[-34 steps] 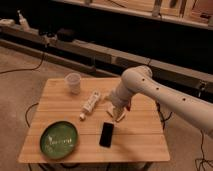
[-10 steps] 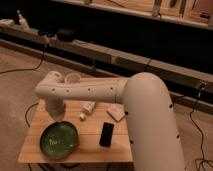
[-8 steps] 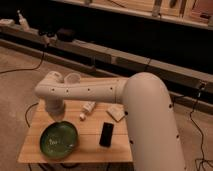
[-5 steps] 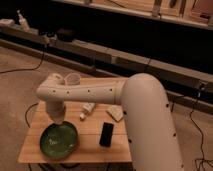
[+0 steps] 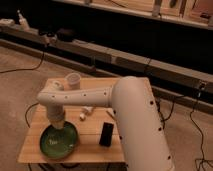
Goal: Push the ceramic bowl across the table
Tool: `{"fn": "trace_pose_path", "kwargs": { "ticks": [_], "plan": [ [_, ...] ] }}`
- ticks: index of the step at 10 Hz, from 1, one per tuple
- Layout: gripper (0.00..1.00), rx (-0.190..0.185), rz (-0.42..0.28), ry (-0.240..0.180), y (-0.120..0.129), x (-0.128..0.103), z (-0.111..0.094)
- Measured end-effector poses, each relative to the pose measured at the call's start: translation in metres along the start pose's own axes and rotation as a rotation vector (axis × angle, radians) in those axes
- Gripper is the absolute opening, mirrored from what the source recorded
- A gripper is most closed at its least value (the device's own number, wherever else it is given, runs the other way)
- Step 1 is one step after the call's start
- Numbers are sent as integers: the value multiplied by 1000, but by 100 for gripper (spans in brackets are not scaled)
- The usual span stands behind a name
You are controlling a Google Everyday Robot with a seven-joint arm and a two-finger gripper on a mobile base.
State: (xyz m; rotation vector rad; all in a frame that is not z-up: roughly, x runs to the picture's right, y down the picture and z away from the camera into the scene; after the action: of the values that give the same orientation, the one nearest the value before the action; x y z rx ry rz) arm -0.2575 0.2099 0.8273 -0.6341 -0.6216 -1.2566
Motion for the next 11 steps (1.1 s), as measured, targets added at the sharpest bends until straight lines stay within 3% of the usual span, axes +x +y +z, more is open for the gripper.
{"fn": "trace_pose_path", "kwargs": {
  "ticks": [2,4,11],
  "plan": [
    [0,-48,-22,20,-2,9,8],
    [0,-68,-19,41,0,22,11],
    [0,-66,67,112,33,70,-5]
  ]
}}
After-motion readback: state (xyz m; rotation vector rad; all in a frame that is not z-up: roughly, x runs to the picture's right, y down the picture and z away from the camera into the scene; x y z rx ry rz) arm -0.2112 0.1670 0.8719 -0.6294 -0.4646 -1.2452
